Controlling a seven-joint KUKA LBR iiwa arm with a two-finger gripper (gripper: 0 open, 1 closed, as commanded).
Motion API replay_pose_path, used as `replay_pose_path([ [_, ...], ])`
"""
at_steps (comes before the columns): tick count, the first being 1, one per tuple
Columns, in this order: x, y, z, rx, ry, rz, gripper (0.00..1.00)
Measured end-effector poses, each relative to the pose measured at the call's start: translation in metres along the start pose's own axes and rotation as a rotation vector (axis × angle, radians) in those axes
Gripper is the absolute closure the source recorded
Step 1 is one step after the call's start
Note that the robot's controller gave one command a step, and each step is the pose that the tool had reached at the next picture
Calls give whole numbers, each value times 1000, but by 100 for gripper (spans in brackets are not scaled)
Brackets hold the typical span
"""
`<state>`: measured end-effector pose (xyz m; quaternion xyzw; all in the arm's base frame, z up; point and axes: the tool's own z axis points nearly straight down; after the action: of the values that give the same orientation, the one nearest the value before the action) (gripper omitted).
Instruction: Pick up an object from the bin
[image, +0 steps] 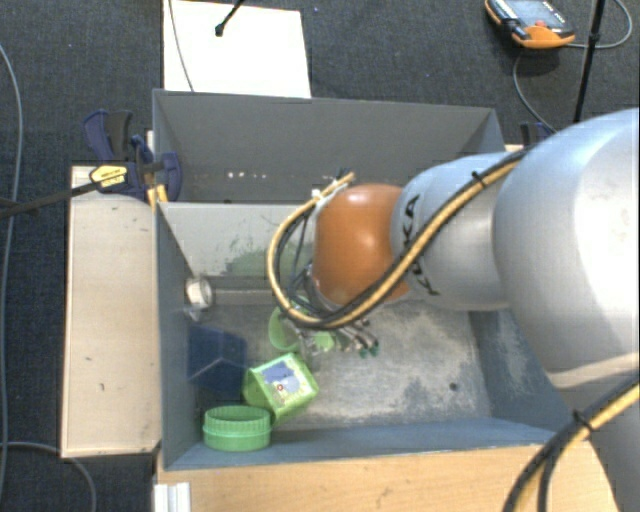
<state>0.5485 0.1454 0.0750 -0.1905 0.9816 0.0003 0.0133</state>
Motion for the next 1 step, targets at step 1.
replay_pose_path([
  [1,-1,0,0,0,-2,-1,100],
])
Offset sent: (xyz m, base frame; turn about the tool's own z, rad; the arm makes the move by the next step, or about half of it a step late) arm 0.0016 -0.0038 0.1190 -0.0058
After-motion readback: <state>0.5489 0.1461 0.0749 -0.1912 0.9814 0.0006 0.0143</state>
